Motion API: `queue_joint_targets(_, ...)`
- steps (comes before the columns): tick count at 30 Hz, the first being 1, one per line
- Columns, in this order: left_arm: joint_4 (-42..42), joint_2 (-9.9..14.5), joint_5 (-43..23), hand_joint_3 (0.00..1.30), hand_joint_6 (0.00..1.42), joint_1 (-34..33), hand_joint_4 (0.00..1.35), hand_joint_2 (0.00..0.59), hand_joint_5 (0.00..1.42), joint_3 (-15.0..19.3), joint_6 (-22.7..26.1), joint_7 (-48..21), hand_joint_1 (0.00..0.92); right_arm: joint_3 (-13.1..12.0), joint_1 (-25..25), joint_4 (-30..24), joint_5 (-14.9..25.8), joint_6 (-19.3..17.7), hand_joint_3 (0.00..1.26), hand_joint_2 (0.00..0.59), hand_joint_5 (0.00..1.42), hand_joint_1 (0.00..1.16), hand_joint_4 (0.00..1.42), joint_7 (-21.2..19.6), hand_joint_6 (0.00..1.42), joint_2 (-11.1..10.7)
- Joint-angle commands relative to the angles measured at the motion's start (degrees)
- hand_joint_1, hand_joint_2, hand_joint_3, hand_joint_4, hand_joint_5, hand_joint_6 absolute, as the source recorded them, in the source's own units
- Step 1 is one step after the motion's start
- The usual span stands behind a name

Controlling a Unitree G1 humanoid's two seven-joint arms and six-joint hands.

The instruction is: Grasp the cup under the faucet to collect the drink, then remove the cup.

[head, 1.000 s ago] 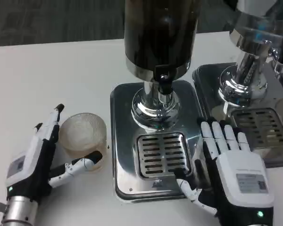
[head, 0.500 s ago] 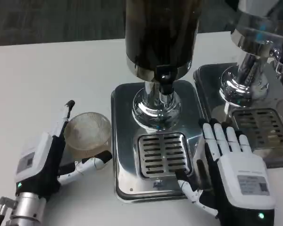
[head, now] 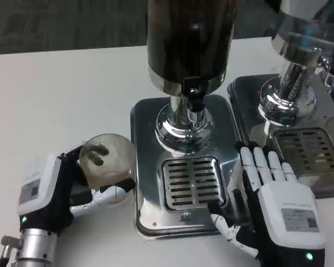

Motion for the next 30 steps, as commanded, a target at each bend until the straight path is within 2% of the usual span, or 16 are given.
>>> queue_joint_targets(1,0.4,-0.1,0.5,0.63,1.06,0.7,0.72,0.101,0.93,-0.2,0.0,2.7,0.440,-0.3,0.4,-1.0,0.3,0.3,0.01,0.335,0.00,0.33,0.00,0.4,0.06,-0.1)
queue_joint_targets(9,-0.1,-0.4,0.9,0.66,1.10,1.0,0.72,0.075,0.94,0.1,0.2,5.3,0.485,-0.5,0.2,-0.9,0.6,0.1,0.02,0.335,0.00,0.33,0.00,0.7,0.06,-0.5)
queue_joint_targets(16,-0.2,-0.7,0.3,0.69,1.17,0.9,0.78,0.064,1.00,0.6,0.2,6.1,0.496,-0.6,0.1,-1.0,0.8,0.1,0.02,0.346,0.00,0.33,0.00,0.9,0.06,-0.5)
queue_joint_targets(26,-2.3,-1.3,-0.5,0.70,1.17,0.9,0.78,0.056,1.01,2.0,-0.9,6.9,0.502,-0.9,0.1,-1.2,0.8,0.0,0.02,0.350,0.00,0.34,0.00,0.6,0.07,-0.5)
queue_joint_targets(30,-3.2,-1.3,-0.5,0.70,1.18,1.0,0.76,0.045,1.00,2.5,-1.6,6.7,0.535,-1.1,0.4,-1.4,0.9,0.4,0.02,0.350,0.00,0.34,0.00,0.2,0.07,0.0)
